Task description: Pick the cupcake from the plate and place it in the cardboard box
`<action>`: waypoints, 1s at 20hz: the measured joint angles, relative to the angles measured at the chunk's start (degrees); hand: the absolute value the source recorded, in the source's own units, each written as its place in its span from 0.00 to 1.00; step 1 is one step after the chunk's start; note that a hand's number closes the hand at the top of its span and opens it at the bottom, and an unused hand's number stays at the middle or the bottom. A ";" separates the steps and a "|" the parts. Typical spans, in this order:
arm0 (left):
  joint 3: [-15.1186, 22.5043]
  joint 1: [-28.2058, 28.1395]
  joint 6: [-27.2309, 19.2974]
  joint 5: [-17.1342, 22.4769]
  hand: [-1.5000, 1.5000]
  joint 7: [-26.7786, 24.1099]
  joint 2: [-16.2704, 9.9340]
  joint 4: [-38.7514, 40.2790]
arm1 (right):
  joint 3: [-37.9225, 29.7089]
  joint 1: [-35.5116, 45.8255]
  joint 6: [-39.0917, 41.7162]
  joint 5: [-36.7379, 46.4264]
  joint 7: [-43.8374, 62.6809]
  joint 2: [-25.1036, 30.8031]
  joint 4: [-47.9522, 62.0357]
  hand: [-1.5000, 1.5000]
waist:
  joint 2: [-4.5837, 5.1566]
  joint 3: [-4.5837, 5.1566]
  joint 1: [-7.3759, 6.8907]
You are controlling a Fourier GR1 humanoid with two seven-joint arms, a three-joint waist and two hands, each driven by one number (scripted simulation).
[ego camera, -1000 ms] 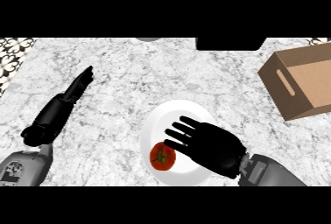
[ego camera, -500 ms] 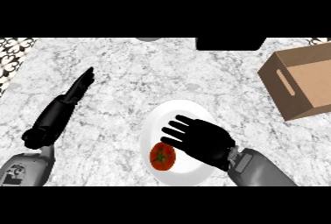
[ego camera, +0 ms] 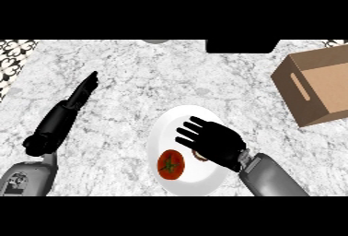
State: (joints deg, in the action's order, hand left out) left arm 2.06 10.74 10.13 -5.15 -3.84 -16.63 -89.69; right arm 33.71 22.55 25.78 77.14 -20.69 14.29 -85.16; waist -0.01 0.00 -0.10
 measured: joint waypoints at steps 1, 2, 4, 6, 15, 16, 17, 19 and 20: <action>-0.44 -0.25 0.29 -0.11 0.50 -0.32 -0.07 -0.03 | -0.49 -0.29 -0.61 0.42 -0.76 0.25 0.69 0.00 | 0.00 0.00 -0.01; -0.72 0.62 0.33 -0.33 0.50 -0.09 0.13 0.36 | -1.05 -0.10 -0.22 0.57 -1.02 -0.29 1.17 0.00 | 0.01 0.01 0.02; -1.16 1.45 0.55 -0.56 0.50 0.18 0.62 0.91 | -1.07 -0.02 -0.78 1.57 -1.65 -1.65 3.21 0.00 | 0.01 0.01 0.01; -1.00 0.29 0.68 -1.01 0.50 0.11 1.17 -0.27 | -2.05 0.57 -2.30 2.23 -3.59 -1.55 5.91 1.00 | 0.01 0.00 -0.08; -2.16 1.37 1.96 -1.72 0.50 -0.61 1.72 1.37 | -2.09 2.50 -13.65 4.58 -10.73 -5.54 13.34 1.00 | -0.05 0.11 -0.11; -1.97 1.49 1.75 -2.22 0.50 -0.62 2.01 1.53 | -2.71 2.94 -14.52 4.45 -11.71 -5.62 13.62 1.00 | -0.04 0.10 -0.09; -2.12 1.60 1.92 -2.26 0.50 -0.30 1.98 1.33 | -2.95 2.85 -15.75 4.64 -12.26 -5.91 13.78 1.00 | -0.06 0.10 -0.07; -3.27 1.57 2.83 -1.68 0.50 -0.47 1.33 1.54 | -3.30 2.79 -17.04 4.89 -13.40 -6.46 13.62 1.00 | -0.05 0.09 -0.05; -3.40 1.78 2.87 -1.82 0.50 -0.91 1.41 2.25 | -3.12 1.68 -18.00 4.83 -13.96 -6.33 12.28 1.00 | -0.05 0.08 0.06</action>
State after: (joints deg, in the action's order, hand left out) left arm -1.34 12.52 12.99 -6.97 -4.76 -15.23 -87.44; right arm 30.59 24.23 7.77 81.97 -34.65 7.96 -72.88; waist -0.06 0.07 -0.04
